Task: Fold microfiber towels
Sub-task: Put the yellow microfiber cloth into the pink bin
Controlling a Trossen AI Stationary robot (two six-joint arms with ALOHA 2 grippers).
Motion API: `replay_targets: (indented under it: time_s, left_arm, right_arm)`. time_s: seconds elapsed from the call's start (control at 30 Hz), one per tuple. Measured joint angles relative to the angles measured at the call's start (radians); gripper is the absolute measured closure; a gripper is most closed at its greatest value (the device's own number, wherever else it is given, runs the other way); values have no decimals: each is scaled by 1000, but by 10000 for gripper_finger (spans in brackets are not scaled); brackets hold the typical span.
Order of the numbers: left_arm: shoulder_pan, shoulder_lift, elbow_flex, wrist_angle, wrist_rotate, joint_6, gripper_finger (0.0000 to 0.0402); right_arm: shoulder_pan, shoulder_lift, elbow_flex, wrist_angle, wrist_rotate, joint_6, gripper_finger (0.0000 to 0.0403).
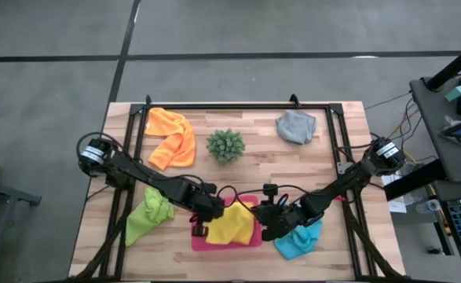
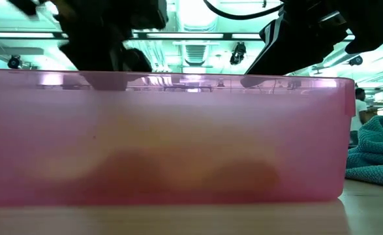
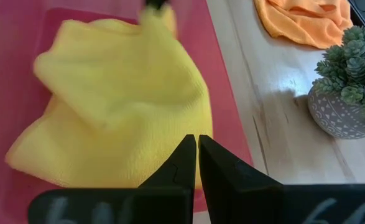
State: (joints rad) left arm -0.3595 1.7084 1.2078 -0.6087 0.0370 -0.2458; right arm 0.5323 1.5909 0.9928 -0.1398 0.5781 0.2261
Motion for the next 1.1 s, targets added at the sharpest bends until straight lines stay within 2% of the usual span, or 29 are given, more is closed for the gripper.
replay_targets:
  time_s: [0.1,0.27,0.43,0.7,1.1]
  left_arm:
    - [0,-4,14,-2,21,0,400]
    - [24,-10,20,-53,-45,-4,400]
    - [53,-10,11,-115,-61,-48,400]
    - [75,-23,11,-144,-51,-62,395]
    - [109,-30,15,-219,-45,-8,265]
  right_arm:
    - [0,0,0,0,0,0,390]
    - [0,0,0,0,0,1,390]
    - [0,0,0,0,0,2,390]
    - [0,0,-1,0,0,1,390]
    - [0,0,-7,0,0,2,390]
